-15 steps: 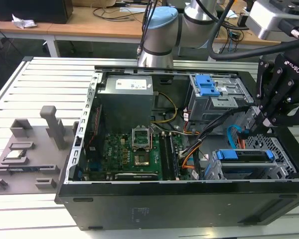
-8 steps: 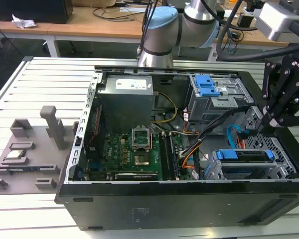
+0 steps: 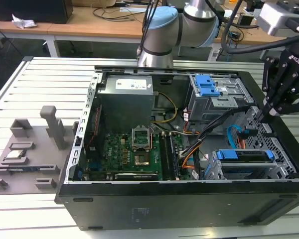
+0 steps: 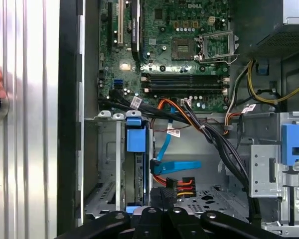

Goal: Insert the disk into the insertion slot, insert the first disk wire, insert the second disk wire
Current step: 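Insert the first disk wire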

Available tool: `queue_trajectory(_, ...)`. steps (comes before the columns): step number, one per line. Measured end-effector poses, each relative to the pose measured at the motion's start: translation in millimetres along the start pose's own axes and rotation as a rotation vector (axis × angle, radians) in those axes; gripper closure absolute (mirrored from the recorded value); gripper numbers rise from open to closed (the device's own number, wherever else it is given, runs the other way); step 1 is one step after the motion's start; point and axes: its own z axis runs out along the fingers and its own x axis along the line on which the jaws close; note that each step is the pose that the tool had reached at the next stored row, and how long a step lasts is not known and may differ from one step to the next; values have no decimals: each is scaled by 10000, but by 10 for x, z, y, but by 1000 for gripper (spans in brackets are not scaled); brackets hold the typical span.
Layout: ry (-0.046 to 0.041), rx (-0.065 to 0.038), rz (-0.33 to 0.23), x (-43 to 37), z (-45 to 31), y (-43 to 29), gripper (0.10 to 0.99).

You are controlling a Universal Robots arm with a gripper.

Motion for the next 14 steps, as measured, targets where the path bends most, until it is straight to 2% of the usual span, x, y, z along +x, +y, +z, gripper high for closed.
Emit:
queue_trajectory(3, 2, 0, -2, -35, 65, -10, 980)
queue_trajectory(5, 9, 0, 0, -64, 156, -32, 980)
queue_trajectory(8, 17, 1, 1, -93, 242, -64, 980)
queue_trajectory(11, 25, 1, 2, -105, 296, -77, 980)
queue_trajectory(14, 33, 1, 2, -106, 304, -78, 980)
